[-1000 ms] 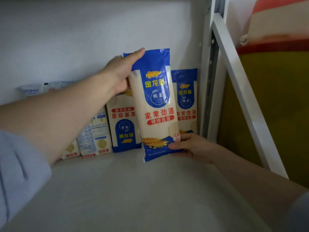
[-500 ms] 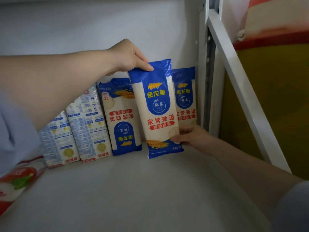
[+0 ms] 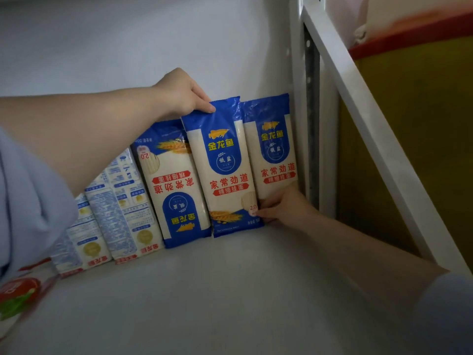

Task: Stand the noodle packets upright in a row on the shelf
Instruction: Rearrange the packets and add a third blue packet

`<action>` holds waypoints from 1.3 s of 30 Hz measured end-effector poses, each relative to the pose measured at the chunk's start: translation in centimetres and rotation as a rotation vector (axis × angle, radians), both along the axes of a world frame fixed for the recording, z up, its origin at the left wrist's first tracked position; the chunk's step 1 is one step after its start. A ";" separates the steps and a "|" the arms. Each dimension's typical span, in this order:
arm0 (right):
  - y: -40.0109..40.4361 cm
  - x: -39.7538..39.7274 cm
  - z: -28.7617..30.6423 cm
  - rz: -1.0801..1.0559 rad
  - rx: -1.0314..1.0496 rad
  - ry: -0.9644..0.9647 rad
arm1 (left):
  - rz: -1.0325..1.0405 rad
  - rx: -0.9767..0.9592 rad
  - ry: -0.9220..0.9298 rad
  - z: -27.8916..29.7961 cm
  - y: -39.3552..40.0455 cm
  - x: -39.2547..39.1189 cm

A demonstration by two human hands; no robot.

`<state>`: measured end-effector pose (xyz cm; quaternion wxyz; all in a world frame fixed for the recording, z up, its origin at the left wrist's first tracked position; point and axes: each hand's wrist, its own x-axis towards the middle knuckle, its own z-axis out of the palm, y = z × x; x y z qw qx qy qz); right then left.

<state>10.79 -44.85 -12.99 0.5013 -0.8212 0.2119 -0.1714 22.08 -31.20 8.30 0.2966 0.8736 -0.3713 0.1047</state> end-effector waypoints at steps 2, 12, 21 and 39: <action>0.2 -0.3 -0.6 -0.003 -0.049 -0.017 | 0.014 0.010 -0.013 -0.2 -0.3 0.3; 2.0 -0.1 -1.9 -0.106 -0.142 -0.073 | 0.049 0.144 -0.211 -0.4 -1.7 0.7; 4.1 1.3 -0.6 -0.149 -0.328 0.064 | -0.031 0.307 -0.305 -0.2 -4.0 -0.3; 2.4 1.4 0.7 -0.181 -0.379 0.198 | 0.005 0.183 -0.256 -0.7 -4.2 1.0</action>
